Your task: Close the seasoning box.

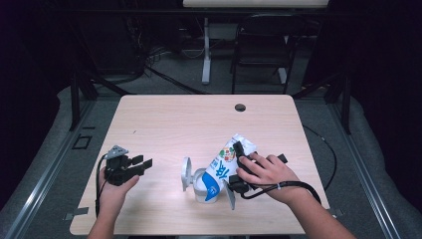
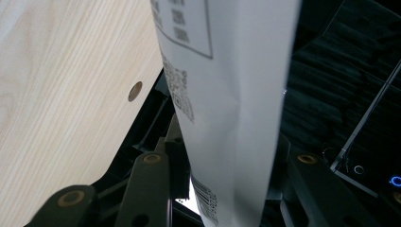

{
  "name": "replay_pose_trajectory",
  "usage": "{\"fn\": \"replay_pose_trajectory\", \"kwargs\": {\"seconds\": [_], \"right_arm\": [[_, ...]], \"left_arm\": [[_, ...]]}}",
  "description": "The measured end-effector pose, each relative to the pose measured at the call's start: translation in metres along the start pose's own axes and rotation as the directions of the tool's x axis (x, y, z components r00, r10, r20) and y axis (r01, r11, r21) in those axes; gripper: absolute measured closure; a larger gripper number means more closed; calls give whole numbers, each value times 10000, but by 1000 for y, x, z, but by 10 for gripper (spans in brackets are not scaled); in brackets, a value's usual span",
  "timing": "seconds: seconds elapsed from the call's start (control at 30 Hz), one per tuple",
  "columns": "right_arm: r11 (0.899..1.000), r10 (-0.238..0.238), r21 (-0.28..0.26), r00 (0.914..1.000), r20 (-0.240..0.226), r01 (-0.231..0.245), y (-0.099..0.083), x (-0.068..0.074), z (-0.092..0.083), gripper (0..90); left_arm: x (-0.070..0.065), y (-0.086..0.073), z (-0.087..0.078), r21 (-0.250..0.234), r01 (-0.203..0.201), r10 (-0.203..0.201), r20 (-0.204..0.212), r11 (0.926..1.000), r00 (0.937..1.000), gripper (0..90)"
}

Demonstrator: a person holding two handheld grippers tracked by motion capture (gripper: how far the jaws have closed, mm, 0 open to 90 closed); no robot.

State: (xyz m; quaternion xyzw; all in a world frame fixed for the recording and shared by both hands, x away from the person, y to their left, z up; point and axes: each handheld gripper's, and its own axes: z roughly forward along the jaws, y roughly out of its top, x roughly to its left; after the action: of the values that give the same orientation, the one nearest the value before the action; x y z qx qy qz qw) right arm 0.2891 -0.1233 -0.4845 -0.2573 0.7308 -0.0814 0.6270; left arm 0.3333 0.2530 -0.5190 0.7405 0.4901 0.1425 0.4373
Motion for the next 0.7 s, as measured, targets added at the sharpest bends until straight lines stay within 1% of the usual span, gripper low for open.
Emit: {"fn": "replay_pose_trajectory", "kwargs": {"seconds": [0.03, 0.13, 0.17, 0.3, 0.4, 0.43, 0.5, 0.53, 0.57, 0.63, 0.67, 0.7], "right_arm": [[10000, 16, -18, 10000, 8, -16, 0, 0, 0, 640], [9997, 262, -30, 9996, -98, -263, 0, 1, 0, 640], [9993, 364, 46, 9992, -156, -363, 1, 2, 0, 640], [9970, 779, 47, 9960, -438, -778, 1, 4, 0, 644], [9928, 1189, -41, 9910, -608, -1194, 0, 6, 1, 644], [9918, 1277, -12, 9896, -667, -1281, 0, 7, 1, 644], [9914, 1310, 89, 9886, -739, -1307, 0, 9, 0, 645], [9879, 1540, -51, 9849, -794, -1549, -1, 11, 1, 646], [9857, 1674, -71, 9822, -850, -1686, -1, 12, 1, 650], [9827, 1848, 56, 9776, -1006, -1851, 0, 13, 1, 662], [9801, 1976, 20, 9741, -1096, -1986, 0, 14, 1, 667], [9811, 1937, 213, 9743, -1153, -1926, 1, 13, -1, 670]], "left_arm": [[0, 0, 0, 4, -5, 5, -1, 10000, 10000, 533], [0, 0, 0, 44, -20, 21, -32, 10000, 10000, 533], [0, 0, 0, 20, -14, 14, -7, 10000, 10000, 533], [0, 0, 0, 25, -15, 15, -15, 10000, 10000, 533], [0, 0, 0, 34, -15, 15, -19, 10000, 10000, 533], [0, 0, 0, 38, -22, 22, -23, 10000, 10000, 533], [0, 0, 0, 108, -26, 26, 8, 9999, 10000, 533], [0, 0, 0, 117, -25, 25, 6, 9999, 10000, 533], [0, 0, 0, 114, -35, 35, 9, 9999, 10000, 533], [0, 0, 0, 133, -45, 45, -24, 9999, 10000, 532], [0, 0, 0, 185, -63, 63, 5, 9998, 10000, 533], [0, 0, 0, 179, -43, 43, 7, 9998, 10000, 532]]}}
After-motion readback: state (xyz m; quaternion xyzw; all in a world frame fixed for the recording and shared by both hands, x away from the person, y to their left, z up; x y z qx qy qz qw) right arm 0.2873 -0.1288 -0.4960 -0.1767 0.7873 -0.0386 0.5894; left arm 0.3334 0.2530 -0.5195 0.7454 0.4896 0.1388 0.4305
